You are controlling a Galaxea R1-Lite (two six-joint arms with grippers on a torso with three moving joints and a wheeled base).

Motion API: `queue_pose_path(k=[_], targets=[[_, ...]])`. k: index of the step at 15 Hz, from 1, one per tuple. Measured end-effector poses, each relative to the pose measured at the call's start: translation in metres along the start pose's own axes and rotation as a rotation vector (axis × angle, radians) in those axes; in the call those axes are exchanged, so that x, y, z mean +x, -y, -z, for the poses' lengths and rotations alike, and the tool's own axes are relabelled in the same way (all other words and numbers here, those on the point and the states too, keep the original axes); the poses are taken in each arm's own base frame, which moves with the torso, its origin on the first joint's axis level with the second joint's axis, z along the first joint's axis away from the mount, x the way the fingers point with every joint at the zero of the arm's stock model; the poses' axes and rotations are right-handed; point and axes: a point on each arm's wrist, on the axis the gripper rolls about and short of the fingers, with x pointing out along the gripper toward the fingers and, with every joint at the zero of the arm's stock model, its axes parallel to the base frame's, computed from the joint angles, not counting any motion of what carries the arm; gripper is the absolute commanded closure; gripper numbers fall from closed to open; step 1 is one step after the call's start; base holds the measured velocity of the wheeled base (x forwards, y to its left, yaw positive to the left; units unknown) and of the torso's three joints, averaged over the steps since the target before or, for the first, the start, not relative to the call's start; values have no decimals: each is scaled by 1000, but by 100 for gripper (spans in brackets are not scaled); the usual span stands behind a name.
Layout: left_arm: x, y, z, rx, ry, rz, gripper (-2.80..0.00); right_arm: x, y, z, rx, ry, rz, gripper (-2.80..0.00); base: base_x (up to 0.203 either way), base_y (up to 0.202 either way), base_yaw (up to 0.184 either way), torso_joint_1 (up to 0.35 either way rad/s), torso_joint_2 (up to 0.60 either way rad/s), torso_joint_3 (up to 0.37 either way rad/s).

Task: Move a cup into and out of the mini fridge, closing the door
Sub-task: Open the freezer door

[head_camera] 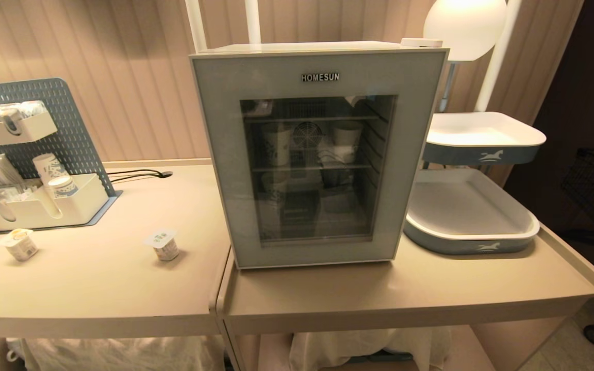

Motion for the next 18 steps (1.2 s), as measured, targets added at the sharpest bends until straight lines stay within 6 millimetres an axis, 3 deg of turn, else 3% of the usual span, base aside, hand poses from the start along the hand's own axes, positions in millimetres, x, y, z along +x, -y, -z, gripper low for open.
queue_pose_path(k=[9,12,14,18], targets=[[0,0,0,18,-3,-2,0,0,0,0,0,0,0,0,0,0,0,0,0,0],[-1,0,-2,110,2,11,0,0,0,0,0,0,0,0,0,0,0,0,0,0],[-10,0,-31,123,79,-6,0,0,0,0,-1,0,0,0,0,0,0,0,0,0],[-46,-1,-134,77,235,-28,0,0,0,0,0,0,1,0,0,0,0,0,0,0]])
